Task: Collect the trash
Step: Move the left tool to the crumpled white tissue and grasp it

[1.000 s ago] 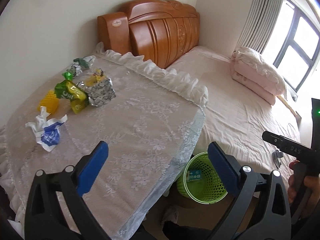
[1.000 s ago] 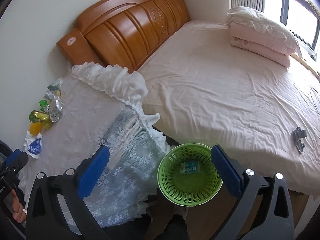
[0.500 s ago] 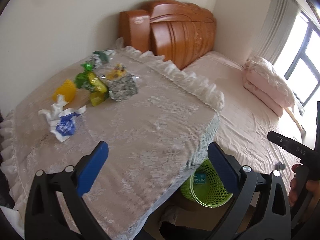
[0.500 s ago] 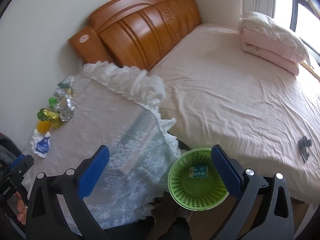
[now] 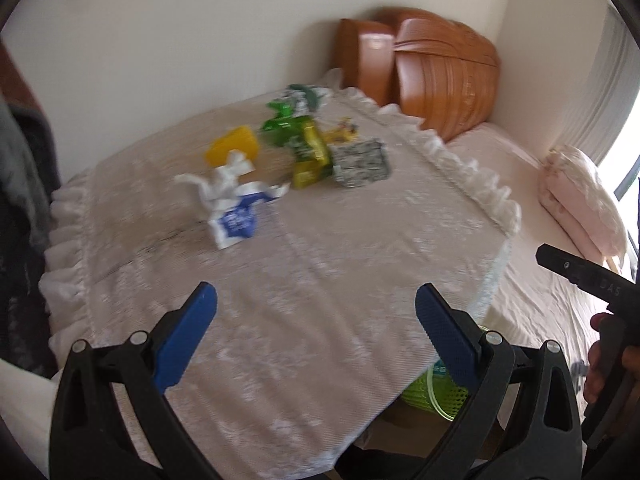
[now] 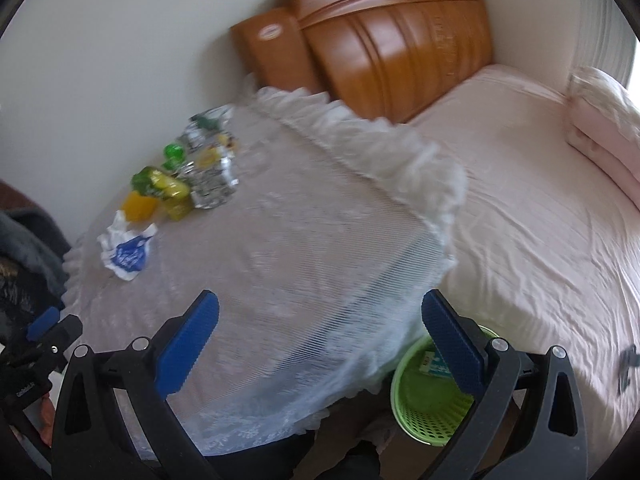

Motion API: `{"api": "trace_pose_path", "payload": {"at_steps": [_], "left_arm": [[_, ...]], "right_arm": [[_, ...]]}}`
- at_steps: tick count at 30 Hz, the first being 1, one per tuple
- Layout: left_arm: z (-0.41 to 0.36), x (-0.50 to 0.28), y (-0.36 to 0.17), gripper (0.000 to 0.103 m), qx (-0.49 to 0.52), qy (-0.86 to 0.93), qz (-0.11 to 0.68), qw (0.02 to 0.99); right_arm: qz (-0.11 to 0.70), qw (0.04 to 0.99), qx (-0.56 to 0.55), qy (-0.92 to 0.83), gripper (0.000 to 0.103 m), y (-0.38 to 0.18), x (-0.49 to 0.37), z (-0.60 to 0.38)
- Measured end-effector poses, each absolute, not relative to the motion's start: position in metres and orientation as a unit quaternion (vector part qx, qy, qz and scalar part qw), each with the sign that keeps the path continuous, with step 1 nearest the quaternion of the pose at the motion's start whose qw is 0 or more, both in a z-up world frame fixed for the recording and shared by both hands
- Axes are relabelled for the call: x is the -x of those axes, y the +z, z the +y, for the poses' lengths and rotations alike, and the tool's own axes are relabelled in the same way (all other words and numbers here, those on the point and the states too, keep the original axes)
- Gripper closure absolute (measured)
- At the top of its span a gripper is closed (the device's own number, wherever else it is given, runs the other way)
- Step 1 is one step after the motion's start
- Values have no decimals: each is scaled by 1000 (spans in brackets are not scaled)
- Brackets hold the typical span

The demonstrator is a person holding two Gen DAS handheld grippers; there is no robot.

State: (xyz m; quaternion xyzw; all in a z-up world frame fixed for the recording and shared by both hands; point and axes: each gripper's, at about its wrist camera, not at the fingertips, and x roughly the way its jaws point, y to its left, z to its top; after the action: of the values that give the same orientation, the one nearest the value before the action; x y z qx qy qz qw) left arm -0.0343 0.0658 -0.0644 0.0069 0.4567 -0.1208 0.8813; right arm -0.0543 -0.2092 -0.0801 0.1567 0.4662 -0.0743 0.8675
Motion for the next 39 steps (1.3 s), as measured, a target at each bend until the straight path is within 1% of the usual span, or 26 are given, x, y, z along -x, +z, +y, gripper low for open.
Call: {"api": "trace_pose_path", "payload": {"at_steps": [8,14,19,25,31,33,35,37,39], "left_arm": [[103,11,-79,8,-7,-79,466,881],[115,-15,-88,8,-5,-69,465,883],[114,-53,-110,8,-16,-66,475,878],[101,-101,-149,8,-42,-63,494,866],[92,-133,-176,8,-59,-63,512,855],[91,-138,-180,13,-57,-66,515,853],[91,-141,-183,28,-55,-68,520,850],[92,-142,-185,36,-54,-65,523,848],[92,-141,-184,39,-55,-65,521,849]], "right_arm": [[479,866,-139,-47,2,-84,26,-175],[488,861,-134,-50,2,-87,13,-165],[497,856,-129,-53,2,-91,0,-159],[507,852,-120,-56,2,-97,-20,-150],[520,844,-114,-57,2,-107,-44,-147],[524,842,-112,-57,2,-110,-51,-147],[526,841,-112,-56,2,-112,-58,-146],[526,841,-111,-55,2,-114,-64,-146],[525,842,-109,-53,2,-116,-69,-145]]}}
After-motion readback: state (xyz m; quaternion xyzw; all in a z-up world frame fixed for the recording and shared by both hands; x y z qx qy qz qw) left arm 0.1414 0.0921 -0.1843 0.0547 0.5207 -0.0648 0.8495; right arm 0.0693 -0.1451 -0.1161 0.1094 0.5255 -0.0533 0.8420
